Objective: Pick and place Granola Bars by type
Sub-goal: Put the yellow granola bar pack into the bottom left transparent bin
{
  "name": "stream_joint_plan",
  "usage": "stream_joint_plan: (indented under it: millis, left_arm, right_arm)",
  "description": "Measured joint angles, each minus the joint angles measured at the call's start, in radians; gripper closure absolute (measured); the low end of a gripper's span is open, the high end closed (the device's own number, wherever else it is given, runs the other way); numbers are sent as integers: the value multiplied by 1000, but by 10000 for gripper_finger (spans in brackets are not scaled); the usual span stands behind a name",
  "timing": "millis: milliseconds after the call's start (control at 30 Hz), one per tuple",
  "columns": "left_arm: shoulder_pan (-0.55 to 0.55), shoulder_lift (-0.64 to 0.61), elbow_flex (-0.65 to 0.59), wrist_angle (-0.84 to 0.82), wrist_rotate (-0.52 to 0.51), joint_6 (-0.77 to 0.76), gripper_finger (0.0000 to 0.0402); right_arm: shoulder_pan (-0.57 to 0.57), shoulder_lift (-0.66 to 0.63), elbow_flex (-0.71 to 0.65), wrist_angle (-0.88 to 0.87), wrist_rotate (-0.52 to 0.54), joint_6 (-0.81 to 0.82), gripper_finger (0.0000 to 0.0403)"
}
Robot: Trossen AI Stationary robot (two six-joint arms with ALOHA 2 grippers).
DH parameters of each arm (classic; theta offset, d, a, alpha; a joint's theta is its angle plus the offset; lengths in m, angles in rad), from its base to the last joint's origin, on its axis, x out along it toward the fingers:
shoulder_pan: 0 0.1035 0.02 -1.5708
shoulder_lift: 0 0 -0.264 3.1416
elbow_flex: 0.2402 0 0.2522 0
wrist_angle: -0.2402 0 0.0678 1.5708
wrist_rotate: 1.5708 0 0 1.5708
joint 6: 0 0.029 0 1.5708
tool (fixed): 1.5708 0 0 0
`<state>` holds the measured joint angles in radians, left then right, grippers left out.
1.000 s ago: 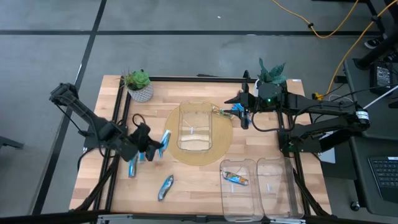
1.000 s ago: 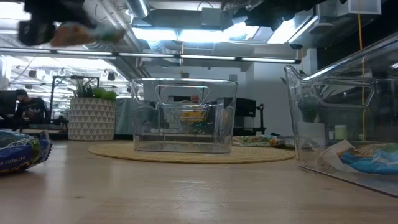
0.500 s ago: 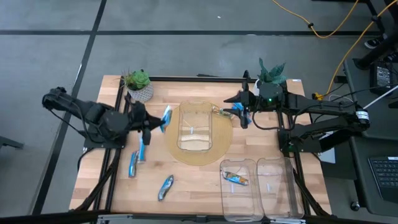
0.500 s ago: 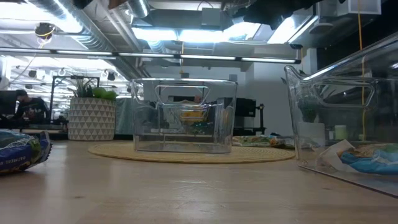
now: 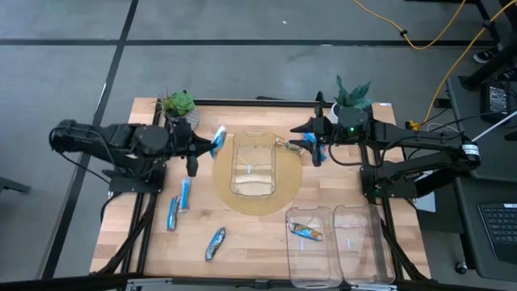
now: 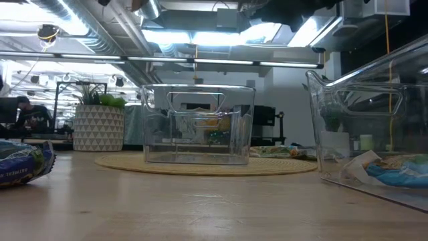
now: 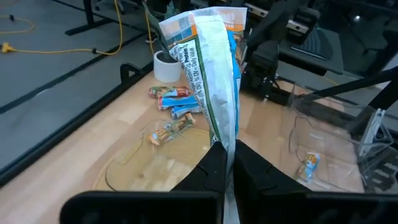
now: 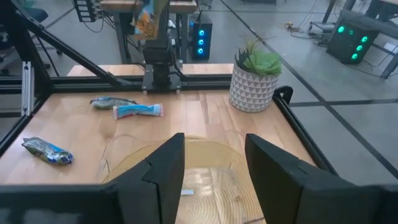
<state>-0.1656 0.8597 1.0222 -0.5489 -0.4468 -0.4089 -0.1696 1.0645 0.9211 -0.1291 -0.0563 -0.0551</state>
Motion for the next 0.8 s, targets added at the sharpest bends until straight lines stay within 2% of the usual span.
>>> stream_joint_plan:
  millis: [367,500,733,800]
  left_arm:
    - [136,29,0,153,129,141,398]
    - [195,78,0,240,207,207,398]
    - [291,172,1,366,372,237,398]
    - [308,201,27,361,401,248,398]
  right_arm:
    - [-1,0,0,60,-1,2,231]
    - [-1,0,0,69,-1,2,231]
    - [-1,0,0,117,-1,49,231]
    - [-1,0,0,132,-1,56,231]
